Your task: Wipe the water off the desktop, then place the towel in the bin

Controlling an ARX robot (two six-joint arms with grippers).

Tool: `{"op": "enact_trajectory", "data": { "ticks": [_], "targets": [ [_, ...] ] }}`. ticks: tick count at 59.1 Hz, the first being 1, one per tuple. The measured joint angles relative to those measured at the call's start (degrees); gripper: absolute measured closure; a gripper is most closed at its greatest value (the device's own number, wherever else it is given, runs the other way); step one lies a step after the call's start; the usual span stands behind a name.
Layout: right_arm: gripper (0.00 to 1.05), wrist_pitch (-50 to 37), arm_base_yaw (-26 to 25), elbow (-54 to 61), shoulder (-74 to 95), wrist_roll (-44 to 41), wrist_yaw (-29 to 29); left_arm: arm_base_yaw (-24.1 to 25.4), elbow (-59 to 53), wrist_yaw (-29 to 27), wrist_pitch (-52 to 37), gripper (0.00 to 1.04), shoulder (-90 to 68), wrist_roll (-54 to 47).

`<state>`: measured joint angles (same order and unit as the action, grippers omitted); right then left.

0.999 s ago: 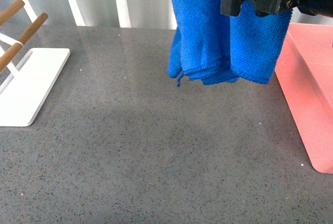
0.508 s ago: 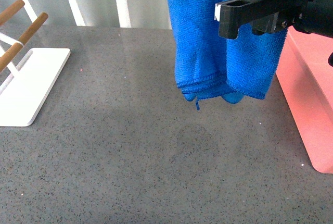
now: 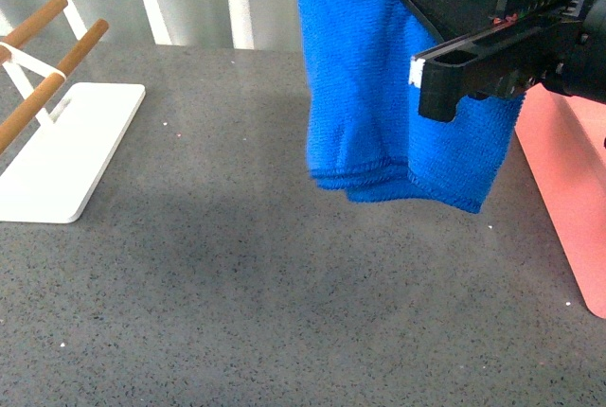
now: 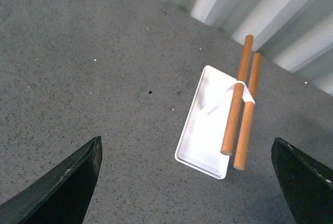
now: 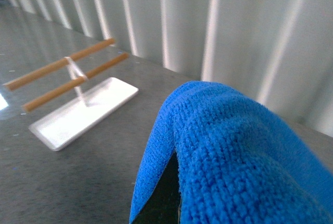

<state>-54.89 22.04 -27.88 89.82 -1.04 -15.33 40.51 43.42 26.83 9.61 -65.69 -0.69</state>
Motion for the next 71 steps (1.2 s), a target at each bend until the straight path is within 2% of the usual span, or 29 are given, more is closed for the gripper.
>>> {"op": "enact_trajectory", "data": {
  "ticks": [8,17,32,34,37,39,42,45,52,54,56,57,64,71],
  "targets": [
    [1.01,-0.13,-0.98,0.17,0.31,-0.04,1.09,8.68,-0.11,7.78,6.47,0.07,8.11,-3.72],
    [1.01,-0.13,-1.07,0.37,0.68,-0.22,1.46,15.54,-0.55,13.03,11.39,0.07,13.44,-7.02],
    [1.01,-0.13,-0.92,0.37,0.72,-0.28,1.31,16.72,-3.5,15.21,17.44,0.07,20.92,-9.38],
    [1.01,-0.13,-1.07,0.37,0.72,-0.33,1.36,16.98,-4.96,17.66,14.67,0.09,22.25,-8.35],
    [1.01,-0.13,-1.25,0.42,0.72,-0.39,1.44,16.35,-11.65,25.59,-0.42,0.2,26.47,-4.68],
    [1.01,-0.13,-1.22,0.42,0.83,-0.46,1.46,15.65,-14.8,26.21,-6.99,0.25,27.15,-3.69],
    [1.01,-0.13,-1.22,0.61,0.83,-0.5,1.29,13.99,-19.56,23.65,-14.36,0.34,28.06,-2.1],
    [1.01,-0.13,-1.22,0.61,0.85,-0.61,1.29,11.8,-23.17,21.18,-16.37,0.43,29.27,-0.98],
    [1.01,-0.09,-1.22,0.63,0.94,-0.63,1.55,8.98,-27.85,13.07,-14.91,0.62,30.18,-0.09],
    [1.01,-0.04,-1.22,0.76,0.87,-0.66,1.46,3.52,-30.32,7.17,-13.66,0.7,33.62,1.07],
    [1.01,0.0,-1.27,0.37,1.22,-0.63,1.64,1.62,-30.16,9.88,-13.94,0.75,36.44,-0.2],
    [1.01,0.04,-1.25,0.15,1.6,-0.66,2.03,0.44,-30.18,8.57,-13.57,0.78,36.85,0.46],
    [1.01,0.11,-0.9,0.68,1.29,-0.68,1.38,-0.35,-32.46,0.13,-11.89,1.0,37.22,0.81],
    [1.01,0.13,-1.01,0.66,1.31,-0.68,1.6,-0.44,-34.25,-5.95,-10.97,1.01,37.35,0.83]
  ]
}}
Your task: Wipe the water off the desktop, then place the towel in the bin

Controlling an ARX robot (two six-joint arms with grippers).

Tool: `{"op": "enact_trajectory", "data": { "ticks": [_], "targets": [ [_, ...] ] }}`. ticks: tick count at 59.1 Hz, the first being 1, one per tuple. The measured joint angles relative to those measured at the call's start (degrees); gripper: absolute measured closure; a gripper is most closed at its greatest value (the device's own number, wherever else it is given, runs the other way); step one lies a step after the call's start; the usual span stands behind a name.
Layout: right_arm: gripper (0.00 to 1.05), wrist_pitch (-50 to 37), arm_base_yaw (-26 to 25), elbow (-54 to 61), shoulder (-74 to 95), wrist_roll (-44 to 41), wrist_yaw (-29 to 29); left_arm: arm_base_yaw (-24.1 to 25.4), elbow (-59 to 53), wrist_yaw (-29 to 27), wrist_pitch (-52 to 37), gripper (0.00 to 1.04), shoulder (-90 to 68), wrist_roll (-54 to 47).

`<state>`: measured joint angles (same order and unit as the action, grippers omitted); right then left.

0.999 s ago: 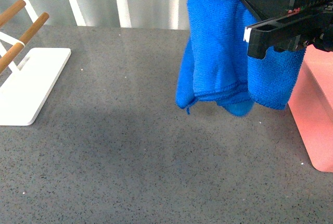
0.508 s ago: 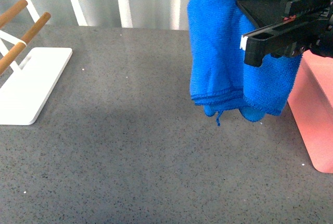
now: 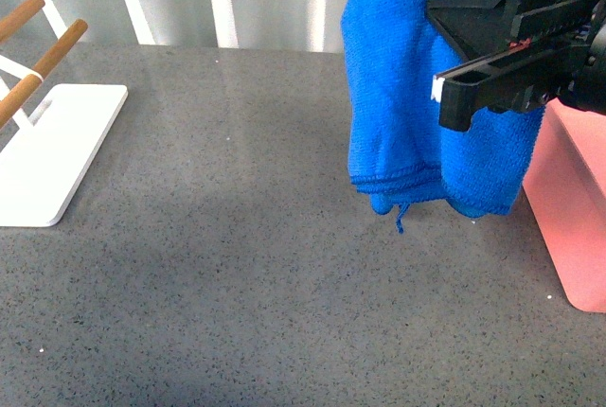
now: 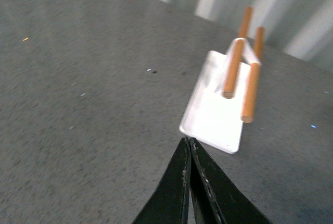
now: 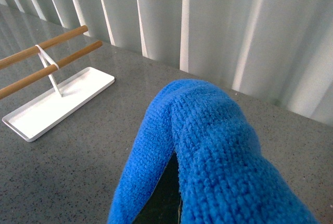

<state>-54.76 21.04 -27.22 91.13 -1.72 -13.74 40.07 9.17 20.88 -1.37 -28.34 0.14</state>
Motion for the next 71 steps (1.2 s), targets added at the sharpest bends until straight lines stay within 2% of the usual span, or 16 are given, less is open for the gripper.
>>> {"op": "enact_trajectory", "data": {
  "ticks": [8,10,14,17,18,19,21,24,27,32,41,49,52,54,56,71],
  "targets": [
    [1.01,0.02,0.17,0.02,0.0,0.0,-0.42,0.0,-1.64,-5.2,0.7,1.01,0.31,0.0],
    [1.01,0.02,0.15,0.0,0.0,-0.02,-0.33,0.0,-0.98,-7.69,3.65,0.96,0.31,1.2],
    [1.01,0.24,0.15,0.0,0.0,-0.02,-0.22,-0.04,3.32,-18.49,13.49,0.84,-0.76,6.69],
    [1.01,0.44,0.15,0.07,-0.15,-0.07,-0.11,-9.99,5.9,-27.28,13.44,0.75,-0.33,10.34],
    [1.01,0.46,0.09,-0.24,0.0,-0.04,-0.07,-15.78,7.93,-28.22,12.17,0.71,-0.26,11.41],
    [1.01,0.52,0.09,-0.33,0.15,-0.04,0.24,-18.82,9.09,-28.87,11.5,0.7,-0.39,11.87],
    [1.01,0.63,0.17,-0.26,0.15,-0.04,0.26,-31.28,14.08,-30.29,8.7,0.62,-2.6,12.98],
    [1.01,0.61,0.55,-0.26,-0.33,-0.07,-0.37,-42.66,18.93,-31.93,5.97,0.53,-6.99,13.9],
    [1.01,0.61,0.68,-0.24,-0.39,-0.04,-0.66,-49.55,21.62,-31.32,4.94,0.45,-11.28,14.14],
    [1.01,0.52,0.24,-0.11,-0.37,0.04,-0.59,-54.38,22.88,-30.23,5.05,0.28,-16.26,14.08],
    [1.01,-0.87,-1.11,0.28,0.0,0.28,-0.35,-55.21,22.05,-29.7,6.38,0.05,-14.32,13.88],
    [1.01,-1.36,-0.76,0.66,0.57,0.28,-0.55,-54.9,17.11,-31.36,7.3,0.08,-8.85,14.71],
    [1.01,-1.42,-0.5,0.68,0.74,0.28,-0.52,-55.17,10.58,-35.12,-2.64,0.18,-5.2,10.73],
    [1.01,-1.44,-0.37,0.68,0.77,0.28,-0.52,-54.75,5.55,-35.19,-9.64,0.27,-1.68,6.71],
    [1.01,-1.42,-0.35,0.68,0.81,0.28,-0.48,-54.27,3.52,-34.49,-12.0,0.32,0.07,5.14],
    [1.01,-0.33,-0.09,0.68,0.83,0.07,0.15,-48.76,-2.32,-29.2,-12.81,0.79,6.93,0.94]
  ]
}}
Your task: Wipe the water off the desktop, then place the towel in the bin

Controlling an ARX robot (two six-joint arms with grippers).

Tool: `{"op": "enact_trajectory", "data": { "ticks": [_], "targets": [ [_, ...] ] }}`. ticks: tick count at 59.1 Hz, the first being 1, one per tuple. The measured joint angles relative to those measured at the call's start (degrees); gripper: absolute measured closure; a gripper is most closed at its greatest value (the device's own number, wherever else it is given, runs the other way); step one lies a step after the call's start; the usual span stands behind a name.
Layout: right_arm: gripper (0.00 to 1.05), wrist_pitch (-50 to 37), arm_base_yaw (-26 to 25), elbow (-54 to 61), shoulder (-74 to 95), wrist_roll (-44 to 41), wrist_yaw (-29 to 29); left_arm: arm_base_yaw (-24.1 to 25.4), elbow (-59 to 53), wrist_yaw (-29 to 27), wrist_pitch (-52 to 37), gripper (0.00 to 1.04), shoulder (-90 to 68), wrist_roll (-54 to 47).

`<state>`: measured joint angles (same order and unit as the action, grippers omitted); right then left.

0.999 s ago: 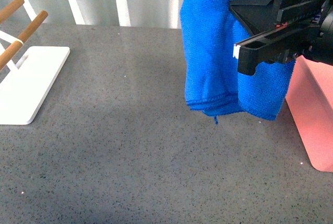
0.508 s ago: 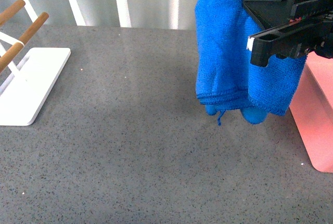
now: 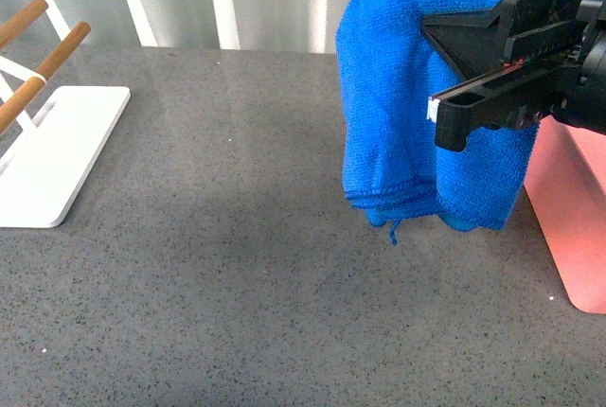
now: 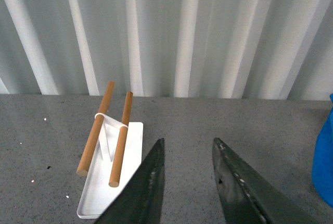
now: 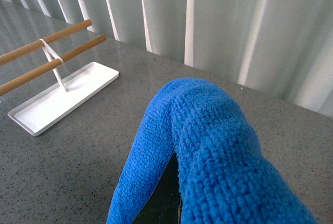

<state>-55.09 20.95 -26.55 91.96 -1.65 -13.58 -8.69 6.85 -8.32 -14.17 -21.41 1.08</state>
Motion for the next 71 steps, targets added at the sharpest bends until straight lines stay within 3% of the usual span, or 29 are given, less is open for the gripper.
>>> {"op": "enact_trajectory", "data": {
  "ticks": [6,8,17,39,45,53,71],
  "targets": [
    [1.01,0.68,0.0,0.0,0.0,-0.11,0.26,1.92,-1.14,2.16,0.63,0.97,2.16,-0.22],
    [1.01,0.9,0.0,0.0,-0.02,-0.15,0.39,4.42,-1.44,6.1,1.16,1.01,3.1,-0.2],
    [1.01,1.97,-0.22,0.0,-0.22,-0.61,0.46,8.61,-2.91,7.82,2.32,1.01,5.53,-0.63],
    [1.01,3.98,-0.68,0.0,-1.05,-1.53,0.9,8.68,-5.42,8.33,4.68,1.01,11.26,-0.68],
    [1.01,4.48,-0.72,0.0,-1.22,-1.62,1.03,8.68,-5.42,8.33,13.18,1.01,18.71,-0.7],
    [1.01,5.33,-1.44,-0.09,-1.31,-1.99,1.38,8.68,-5.42,8.28,13.97,1.01,21.16,-0.7],
    [1.01,17.14,-5.75,-6.8,8.63,2.25,7.52,8.68,-5.42,8.31,14.1,1.01,21.18,-0.72]
  ]
}}
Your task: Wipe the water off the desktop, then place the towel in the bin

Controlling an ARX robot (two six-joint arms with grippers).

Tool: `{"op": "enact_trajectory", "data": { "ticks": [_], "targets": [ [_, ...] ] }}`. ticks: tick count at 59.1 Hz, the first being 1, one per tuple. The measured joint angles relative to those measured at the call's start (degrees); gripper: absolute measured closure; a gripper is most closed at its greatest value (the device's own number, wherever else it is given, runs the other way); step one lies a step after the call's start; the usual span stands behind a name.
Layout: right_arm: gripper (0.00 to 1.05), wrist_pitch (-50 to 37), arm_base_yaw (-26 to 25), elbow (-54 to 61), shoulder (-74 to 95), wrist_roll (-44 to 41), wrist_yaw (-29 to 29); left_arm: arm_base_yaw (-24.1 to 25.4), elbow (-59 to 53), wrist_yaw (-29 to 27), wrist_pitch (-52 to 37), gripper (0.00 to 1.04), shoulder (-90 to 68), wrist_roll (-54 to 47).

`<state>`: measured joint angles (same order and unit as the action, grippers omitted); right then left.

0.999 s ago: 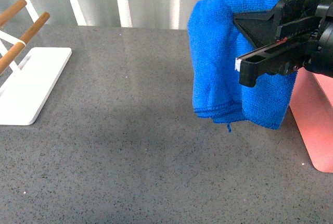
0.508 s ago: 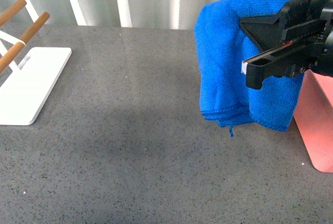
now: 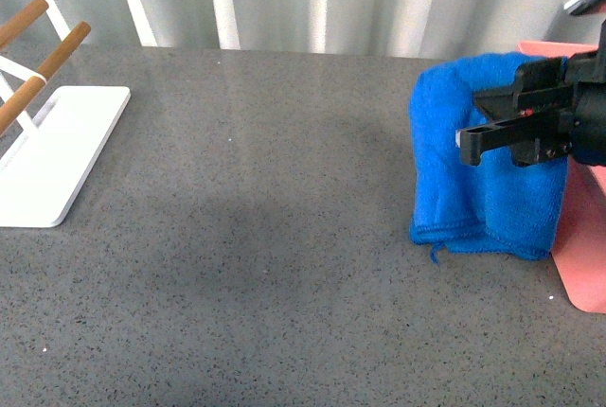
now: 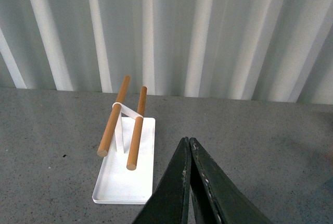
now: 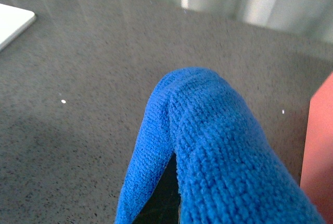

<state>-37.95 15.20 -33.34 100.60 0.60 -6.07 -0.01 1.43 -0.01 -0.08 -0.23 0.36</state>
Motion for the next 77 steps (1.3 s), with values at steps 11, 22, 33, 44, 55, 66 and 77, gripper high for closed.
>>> {"op": "enact_trajectory", "data": {
  "ticks": [11,22,33,44,55,66,77],
  "targets": [
    [1.01,7.17,-0.04,-6.32,9.18,4.09,-0.44,0.0,0.0,0.0,0.0,0.79,0.0,0.04],
    [1.01,9.75,0.79,-12.28,16.63,6.4,-0.46,0.0,0.0,0.0,0.0,0.53,0.0,0.04],
    [1.01,11.98,2.1,-16.74,22.03,8.28,-1.62,0.0,0.0,0.0,0.0,0.24,0.0,0.02],
    [1.01,12.35,2.47,-18.8,25.81,7.93,-1.11,0.0,0.0,0.0,0.0,0.06,0.0,-0.09],
    [1.01,11.34,0.76,-21.09,28.09,6.45,-0.59,0.0,0.0,0.02,0.0,0.07,0.0,-0.09],
    [1.01,11.43,-0.81,-26.34,31.17,3.82,2.64,0.0,0.0,0.0,0.0,0.07,0.0,-0.09],
    [1.01,8.85,-1.29,-33.81,35.87,1.62,3.61,0.0,0.0,0.0,0.0,0.07,0.0,-0.09]
  ]
}}
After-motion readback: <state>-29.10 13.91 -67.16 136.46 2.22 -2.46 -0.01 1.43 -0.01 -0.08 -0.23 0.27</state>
